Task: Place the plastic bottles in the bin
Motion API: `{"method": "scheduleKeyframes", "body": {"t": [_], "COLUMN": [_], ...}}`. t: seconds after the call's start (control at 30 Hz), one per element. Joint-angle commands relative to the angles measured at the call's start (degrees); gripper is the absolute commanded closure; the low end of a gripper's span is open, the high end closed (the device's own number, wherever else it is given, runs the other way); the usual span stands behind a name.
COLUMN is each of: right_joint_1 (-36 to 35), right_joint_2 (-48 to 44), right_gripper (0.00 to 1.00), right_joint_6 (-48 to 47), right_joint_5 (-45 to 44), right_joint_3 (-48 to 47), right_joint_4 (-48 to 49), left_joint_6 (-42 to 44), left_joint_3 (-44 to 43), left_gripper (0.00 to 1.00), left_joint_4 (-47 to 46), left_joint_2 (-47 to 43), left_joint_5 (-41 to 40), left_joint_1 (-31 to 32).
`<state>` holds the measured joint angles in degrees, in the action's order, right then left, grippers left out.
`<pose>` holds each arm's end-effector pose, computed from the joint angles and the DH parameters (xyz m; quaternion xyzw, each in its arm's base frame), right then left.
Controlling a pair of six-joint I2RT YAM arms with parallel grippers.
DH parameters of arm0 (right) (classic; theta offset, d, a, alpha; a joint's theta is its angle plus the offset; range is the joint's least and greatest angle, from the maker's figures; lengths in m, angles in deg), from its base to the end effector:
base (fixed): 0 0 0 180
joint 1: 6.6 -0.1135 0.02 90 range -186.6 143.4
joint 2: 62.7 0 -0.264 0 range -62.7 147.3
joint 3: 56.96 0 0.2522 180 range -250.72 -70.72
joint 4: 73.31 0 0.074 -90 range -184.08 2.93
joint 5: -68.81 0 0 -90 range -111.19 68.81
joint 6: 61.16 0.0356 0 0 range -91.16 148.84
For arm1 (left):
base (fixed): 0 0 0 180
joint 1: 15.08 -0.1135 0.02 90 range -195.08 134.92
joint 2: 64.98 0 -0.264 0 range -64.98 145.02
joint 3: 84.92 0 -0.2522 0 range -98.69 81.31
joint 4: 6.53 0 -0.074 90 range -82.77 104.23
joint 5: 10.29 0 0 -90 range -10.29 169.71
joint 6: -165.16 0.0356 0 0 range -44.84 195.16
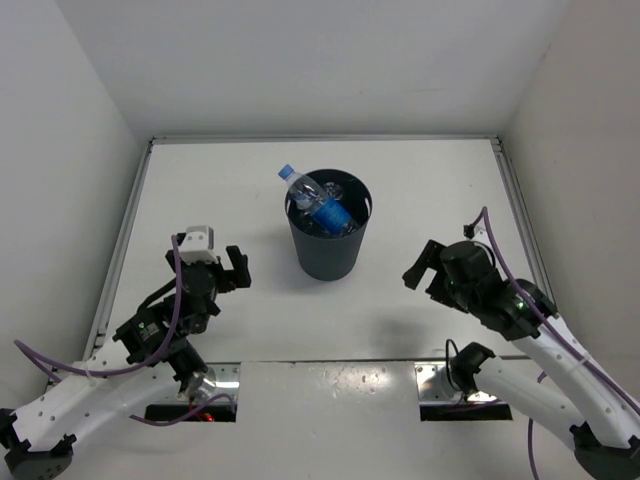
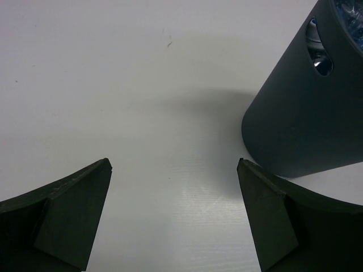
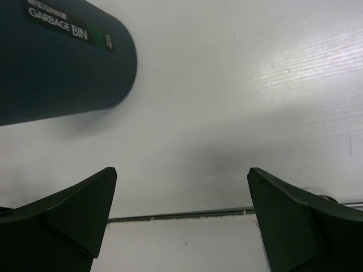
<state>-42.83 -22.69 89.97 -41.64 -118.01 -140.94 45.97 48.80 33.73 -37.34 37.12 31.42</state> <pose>0.1098 0.0650 0.2958 0.2612 0.8787 0.1644 0.3642 0.0989 -0.0692 0.2797 -0.0858 0.7926 -0.0840 0.5978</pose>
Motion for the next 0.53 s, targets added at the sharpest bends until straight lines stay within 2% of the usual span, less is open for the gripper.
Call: {"method": "scheduleKeyframes", "body": {"t": [0.0, 0.5], "right_joint_1": [0.81, 3.18], "right_joint_2": [-2.38, -3.01], "right_gripper": [0.01, 0.01], "right_joint_6": [2.42, 1.89], "right_joint_5": [2.17, 1.29], "right_joint_3": [0.09, 1.85], "right_joint_4": [-0.97, -1.50], "left_joint_6": [0.01, 0.54], "left_joint_3": [-1.50, -1.50], "left_gripper": [0.00, 0.00], "left_joint_4": [-1.10, -1.10], "left_joint_2": [-0.39, -0.39], "left_joint_5": [0.83, 1.98], "left_joint_1": [-0.27, -0.27]}}
